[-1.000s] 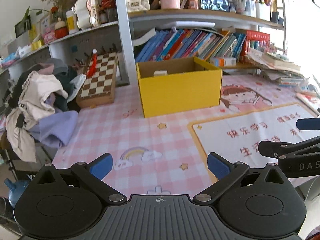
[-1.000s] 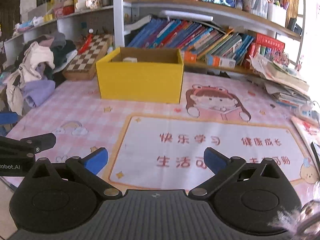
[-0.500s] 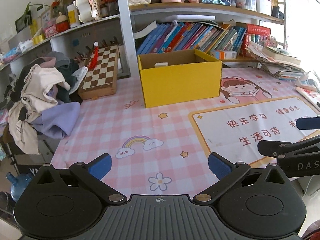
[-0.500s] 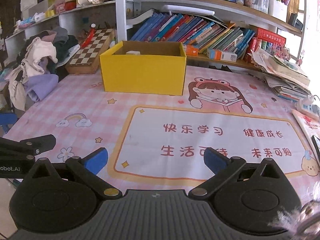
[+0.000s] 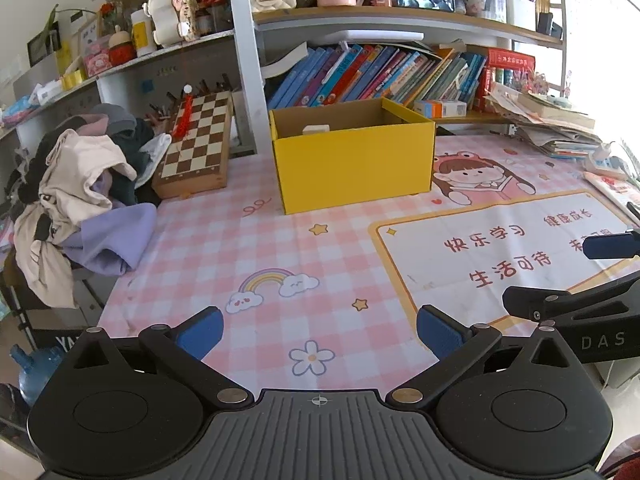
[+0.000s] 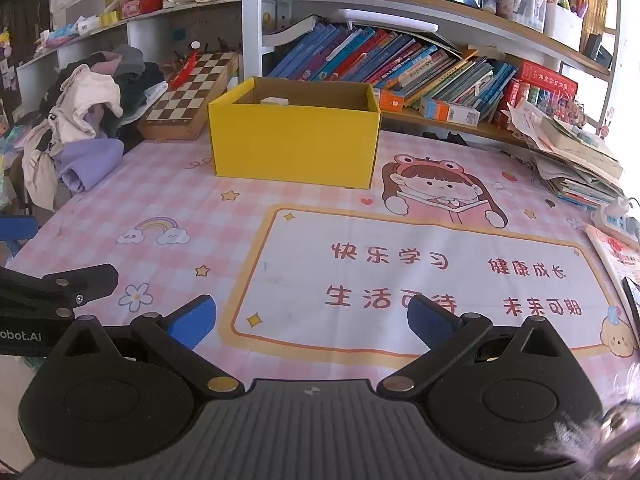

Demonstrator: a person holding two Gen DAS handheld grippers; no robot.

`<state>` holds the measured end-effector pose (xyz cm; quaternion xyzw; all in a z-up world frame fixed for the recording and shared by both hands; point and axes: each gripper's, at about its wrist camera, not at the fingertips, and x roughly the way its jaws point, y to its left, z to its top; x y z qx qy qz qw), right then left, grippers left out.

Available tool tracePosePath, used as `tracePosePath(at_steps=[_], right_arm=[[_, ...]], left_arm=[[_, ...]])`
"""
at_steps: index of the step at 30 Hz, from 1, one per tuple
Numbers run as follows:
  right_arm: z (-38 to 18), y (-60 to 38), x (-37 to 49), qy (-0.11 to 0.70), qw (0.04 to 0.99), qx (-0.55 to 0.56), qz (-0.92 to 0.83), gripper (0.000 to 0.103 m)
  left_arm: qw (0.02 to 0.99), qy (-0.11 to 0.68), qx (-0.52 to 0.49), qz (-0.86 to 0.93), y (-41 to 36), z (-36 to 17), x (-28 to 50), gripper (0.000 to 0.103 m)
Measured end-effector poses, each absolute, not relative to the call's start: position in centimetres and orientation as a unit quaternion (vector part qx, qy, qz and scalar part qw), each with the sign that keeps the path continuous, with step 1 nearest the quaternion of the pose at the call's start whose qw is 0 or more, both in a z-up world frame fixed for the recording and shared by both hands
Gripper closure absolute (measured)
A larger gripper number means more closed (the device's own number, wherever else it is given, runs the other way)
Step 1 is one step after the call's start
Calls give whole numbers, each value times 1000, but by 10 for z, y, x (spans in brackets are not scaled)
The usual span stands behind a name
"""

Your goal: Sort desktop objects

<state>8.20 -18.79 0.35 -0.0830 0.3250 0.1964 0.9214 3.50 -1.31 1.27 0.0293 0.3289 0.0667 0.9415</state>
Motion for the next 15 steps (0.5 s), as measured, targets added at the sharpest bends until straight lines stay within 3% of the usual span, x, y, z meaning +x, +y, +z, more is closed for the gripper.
tracePosePath(at_steps=[15], right_arm=[[5,-184,80,325,921,-86,194,0]], left_arm=[[941,331,29,67,-11,12,36,0]])
